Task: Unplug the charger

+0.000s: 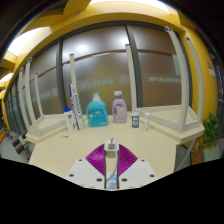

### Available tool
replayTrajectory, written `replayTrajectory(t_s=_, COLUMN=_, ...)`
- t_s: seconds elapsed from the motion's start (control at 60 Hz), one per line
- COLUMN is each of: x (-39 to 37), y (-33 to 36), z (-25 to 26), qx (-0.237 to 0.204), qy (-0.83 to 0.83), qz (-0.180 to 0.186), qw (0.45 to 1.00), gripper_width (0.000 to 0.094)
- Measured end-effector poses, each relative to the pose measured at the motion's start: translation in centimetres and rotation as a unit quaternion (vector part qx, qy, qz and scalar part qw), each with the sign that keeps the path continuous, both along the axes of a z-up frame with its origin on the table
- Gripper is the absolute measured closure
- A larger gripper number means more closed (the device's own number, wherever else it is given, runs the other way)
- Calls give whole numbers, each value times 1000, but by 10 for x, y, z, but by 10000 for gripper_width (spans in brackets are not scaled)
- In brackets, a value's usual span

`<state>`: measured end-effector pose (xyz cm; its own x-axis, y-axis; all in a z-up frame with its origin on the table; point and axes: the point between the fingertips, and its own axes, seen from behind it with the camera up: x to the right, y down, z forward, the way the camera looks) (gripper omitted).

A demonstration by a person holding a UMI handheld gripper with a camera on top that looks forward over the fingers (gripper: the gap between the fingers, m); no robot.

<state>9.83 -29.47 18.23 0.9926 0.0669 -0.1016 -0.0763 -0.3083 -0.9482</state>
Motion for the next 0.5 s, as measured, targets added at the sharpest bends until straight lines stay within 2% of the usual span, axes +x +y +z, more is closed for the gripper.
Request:
replayTrajectory(t_s=0.05, x=19, y=3, z=29, qx=13, qy=6, qz=-15, qw=1000, gripper_width=809)
replayTrajectory(t_s=0.15, x=73, y=16, z=24, qx=2, qy=20, qz=-47, qw=999, gripper_width=810)
replayTrajectory(t_s=0.217, x=109, y=18, z=-11, qx=-26, qy=15, qz=-61, qw=998, gripper_width=810)
replayTrajectory(t_s=0.3, x=135, y=22, z=-61, qx=-82, qy=18, qz=-63, qw=994, gripper_width=811)
replayTrajectory(t_s=0.417, x=151, y=18, z=-138, qx=-144, qy=26, qz=-50, qw=988, gripper_width=809)
replayTrajectory(t_s=0.5, x=156, y=17, z=-165, qx=-170, qy=22, qz=-38, qw=985, gripper_width=803)
